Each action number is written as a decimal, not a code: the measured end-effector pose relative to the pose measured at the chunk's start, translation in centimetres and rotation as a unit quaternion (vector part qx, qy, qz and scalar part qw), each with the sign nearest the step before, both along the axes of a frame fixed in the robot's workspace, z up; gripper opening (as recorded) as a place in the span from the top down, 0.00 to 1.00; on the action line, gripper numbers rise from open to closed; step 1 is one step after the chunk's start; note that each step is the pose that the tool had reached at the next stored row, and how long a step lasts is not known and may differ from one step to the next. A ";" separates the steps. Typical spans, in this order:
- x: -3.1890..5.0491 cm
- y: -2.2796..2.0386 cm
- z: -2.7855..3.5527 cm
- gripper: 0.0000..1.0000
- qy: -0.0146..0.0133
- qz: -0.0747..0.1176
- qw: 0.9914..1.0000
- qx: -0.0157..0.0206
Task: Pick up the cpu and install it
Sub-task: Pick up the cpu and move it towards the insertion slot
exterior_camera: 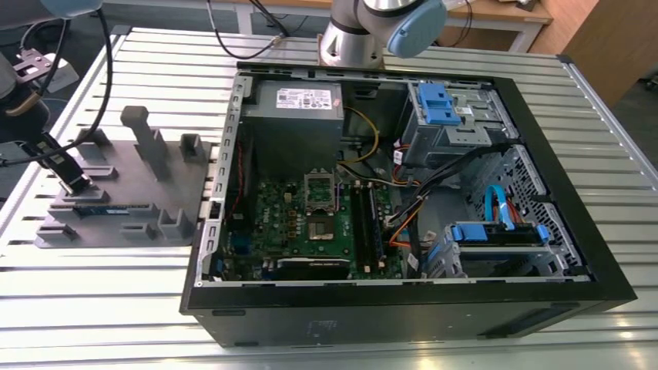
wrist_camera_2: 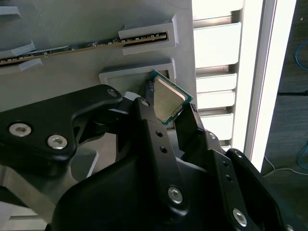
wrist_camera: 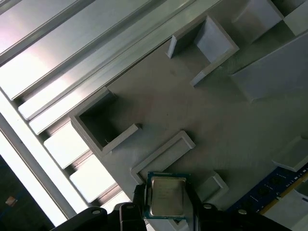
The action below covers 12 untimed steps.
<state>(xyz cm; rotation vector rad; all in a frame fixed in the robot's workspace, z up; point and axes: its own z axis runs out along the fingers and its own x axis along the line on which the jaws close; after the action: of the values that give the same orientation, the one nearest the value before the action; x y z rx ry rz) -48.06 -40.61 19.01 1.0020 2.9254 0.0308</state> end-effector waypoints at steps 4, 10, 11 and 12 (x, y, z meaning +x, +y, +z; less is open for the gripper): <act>0.01 -0.01 -0.08 0.56 0.000 0.008 1.000 0.000; 0.01 -0.03 -0.16 0.56 0.000 0.017 1.000 0.000; 0.02 -0.03 -0.18 0.56 0.000 0.018 1.000 0.000; 0.02 -0.04 -0.18 0.56 0.000 0.018 1.000 0.000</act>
<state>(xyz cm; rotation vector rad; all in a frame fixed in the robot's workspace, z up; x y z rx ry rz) -48.04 -40.65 18.83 0.9486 2.9433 0.0324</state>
